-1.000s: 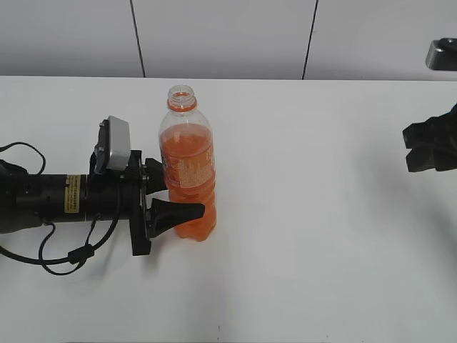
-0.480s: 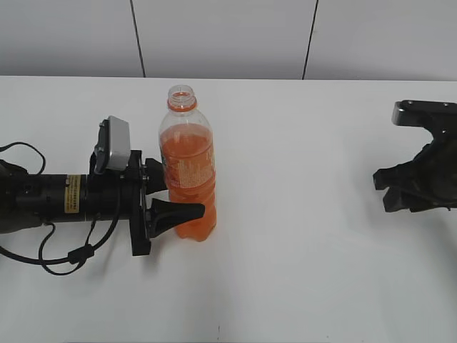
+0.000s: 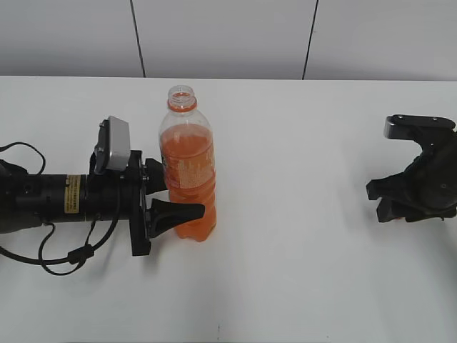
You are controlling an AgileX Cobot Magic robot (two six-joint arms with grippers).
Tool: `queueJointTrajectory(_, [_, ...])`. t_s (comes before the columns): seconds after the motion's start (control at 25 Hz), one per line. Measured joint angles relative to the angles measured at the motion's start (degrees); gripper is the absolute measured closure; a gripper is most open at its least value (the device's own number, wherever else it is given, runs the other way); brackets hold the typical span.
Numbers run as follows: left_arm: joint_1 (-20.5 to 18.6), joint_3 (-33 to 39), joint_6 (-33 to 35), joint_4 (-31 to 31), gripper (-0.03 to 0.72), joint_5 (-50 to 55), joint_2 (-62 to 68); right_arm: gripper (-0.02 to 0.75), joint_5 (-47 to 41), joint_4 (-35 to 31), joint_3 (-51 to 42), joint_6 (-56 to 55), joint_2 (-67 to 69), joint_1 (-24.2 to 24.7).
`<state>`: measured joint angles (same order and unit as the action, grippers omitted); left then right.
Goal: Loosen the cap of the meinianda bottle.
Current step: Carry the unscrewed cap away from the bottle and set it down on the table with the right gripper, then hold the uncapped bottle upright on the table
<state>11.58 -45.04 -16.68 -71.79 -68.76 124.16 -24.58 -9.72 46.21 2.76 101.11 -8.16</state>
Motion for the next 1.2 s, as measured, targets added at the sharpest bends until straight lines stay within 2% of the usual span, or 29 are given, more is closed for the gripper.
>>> queueJointTrajectory(0.12, [0.00,0.00,0.00,0.00,0.294,0.00,0.00,0.224,0.05,-0.24,0.00,0.05,0.00,0.00])
queueJointTrajectory(0.2, [0.00,0.00,0.00,0.00,0.294,0.00,0.00,0.157,0.05,-0.30,0.00,0.05,0.00,0.00])
queueJointTrajectory(0.8, [0.00,0.00,0.00,-0.05,0.292,0.00,0.00,0.150,-0.04,-0.42,0.46,0.11,0.00,0.00])
queueJointTrajectory(1.2, [-0.94,0.00,0.00,-2.24,0.163,1.99,0.00,0.150,-0.09,-0.42,0.51,0.12,0.00,0.00])
